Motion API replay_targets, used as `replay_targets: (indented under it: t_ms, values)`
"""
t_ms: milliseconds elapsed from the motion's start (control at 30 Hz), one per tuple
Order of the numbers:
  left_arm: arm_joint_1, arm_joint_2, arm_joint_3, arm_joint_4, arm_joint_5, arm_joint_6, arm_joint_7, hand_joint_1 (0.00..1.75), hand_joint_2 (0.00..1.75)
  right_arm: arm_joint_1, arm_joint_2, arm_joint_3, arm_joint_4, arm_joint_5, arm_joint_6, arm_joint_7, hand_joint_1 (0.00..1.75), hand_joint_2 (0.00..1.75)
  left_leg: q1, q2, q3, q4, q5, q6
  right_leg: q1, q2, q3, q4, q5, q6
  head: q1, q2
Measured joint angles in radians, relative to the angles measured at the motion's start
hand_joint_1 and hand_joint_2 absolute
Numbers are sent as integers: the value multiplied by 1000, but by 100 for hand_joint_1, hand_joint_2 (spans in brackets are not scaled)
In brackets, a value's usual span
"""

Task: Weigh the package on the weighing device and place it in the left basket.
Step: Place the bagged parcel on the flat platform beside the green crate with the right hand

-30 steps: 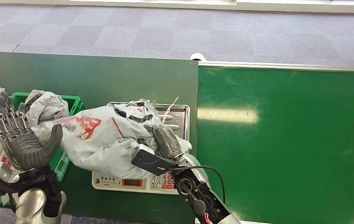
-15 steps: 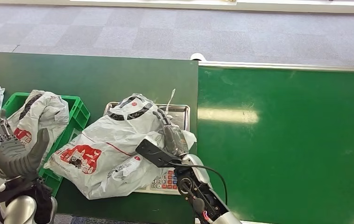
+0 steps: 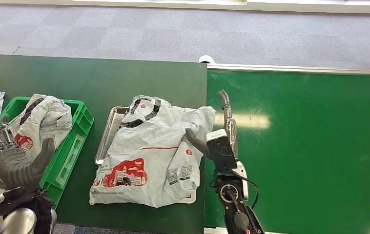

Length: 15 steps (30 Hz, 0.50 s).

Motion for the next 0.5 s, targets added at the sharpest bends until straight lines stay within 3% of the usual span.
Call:
replay_targets:
  t_ms: [500]
  values:
    - [-31,22,-118,26,-81,-80,48,0,175,63,-52,-45,-193,-49,38,-58,0,175,0,0,0,0,0,0,0,0,0,0,0,0,0,0]
